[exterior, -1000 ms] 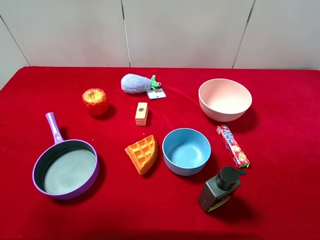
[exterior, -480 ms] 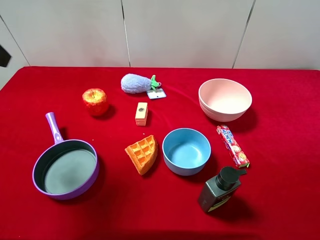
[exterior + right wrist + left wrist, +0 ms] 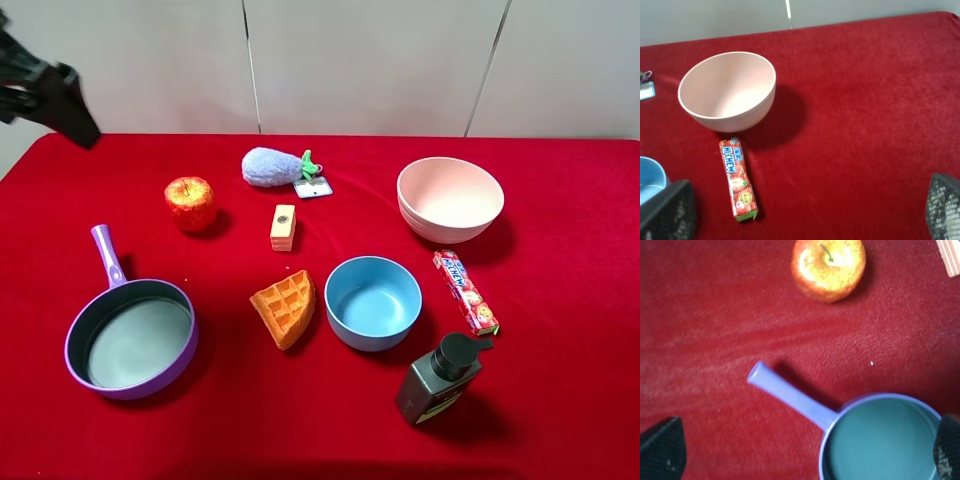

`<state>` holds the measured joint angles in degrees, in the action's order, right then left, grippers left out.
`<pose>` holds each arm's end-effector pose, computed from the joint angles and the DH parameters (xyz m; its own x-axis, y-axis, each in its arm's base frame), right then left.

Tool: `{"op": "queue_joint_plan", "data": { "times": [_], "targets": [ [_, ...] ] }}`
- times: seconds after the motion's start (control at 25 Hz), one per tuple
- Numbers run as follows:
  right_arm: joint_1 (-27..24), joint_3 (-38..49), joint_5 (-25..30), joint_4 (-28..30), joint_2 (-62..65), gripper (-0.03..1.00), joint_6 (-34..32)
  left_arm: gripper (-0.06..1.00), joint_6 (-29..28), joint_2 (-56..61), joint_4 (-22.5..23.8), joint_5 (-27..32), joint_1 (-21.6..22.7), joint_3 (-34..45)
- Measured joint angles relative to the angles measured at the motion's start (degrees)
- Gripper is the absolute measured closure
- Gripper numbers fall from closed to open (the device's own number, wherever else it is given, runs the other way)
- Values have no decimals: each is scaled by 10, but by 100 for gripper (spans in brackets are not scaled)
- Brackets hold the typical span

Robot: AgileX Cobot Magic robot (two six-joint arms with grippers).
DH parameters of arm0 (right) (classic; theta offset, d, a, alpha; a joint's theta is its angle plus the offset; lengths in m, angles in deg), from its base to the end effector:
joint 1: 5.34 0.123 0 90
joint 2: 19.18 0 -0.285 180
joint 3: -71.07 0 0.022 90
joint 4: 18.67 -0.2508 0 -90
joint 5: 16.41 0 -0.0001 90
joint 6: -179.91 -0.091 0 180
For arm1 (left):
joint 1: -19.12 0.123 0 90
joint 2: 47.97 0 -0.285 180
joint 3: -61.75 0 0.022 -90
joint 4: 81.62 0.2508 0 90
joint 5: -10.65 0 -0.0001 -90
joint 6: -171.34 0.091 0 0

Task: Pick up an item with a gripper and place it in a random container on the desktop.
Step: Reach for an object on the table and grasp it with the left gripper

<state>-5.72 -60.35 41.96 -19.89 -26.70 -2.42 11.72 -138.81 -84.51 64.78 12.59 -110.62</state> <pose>-0.0039 0.0017 0.2807 -0.4141 0.0545 -0.9086 0.0116 0.9984 0.0547 0.2949 -0.0375 0.3120 -0.7929 0.4130 -0.4481 0.4079 0.9060 0.1133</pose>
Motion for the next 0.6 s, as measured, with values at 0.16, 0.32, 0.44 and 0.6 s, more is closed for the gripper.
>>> {"op": "queue_joint_plan", "data": {
  "times": [0.16, 0.32, 0.44, 0.6],
  "targets": [
    [0, 0, 0, 0, 0, 28, 0, -4, 1, -51, 0, -23, -21, -9],
    [0, 0, 0, 0, 0, 28, 0, -4, 2, -99, -1, -50, -34, -12],
    [0, 0, 0, 0, 0, 28, 0, -5, 2, -134, -2, -61, -34, -24],
    [0, 0, 0, 0, 0, 28, 0, -5, 2, -175, -2, -66, -34, -46]
  ]
}}
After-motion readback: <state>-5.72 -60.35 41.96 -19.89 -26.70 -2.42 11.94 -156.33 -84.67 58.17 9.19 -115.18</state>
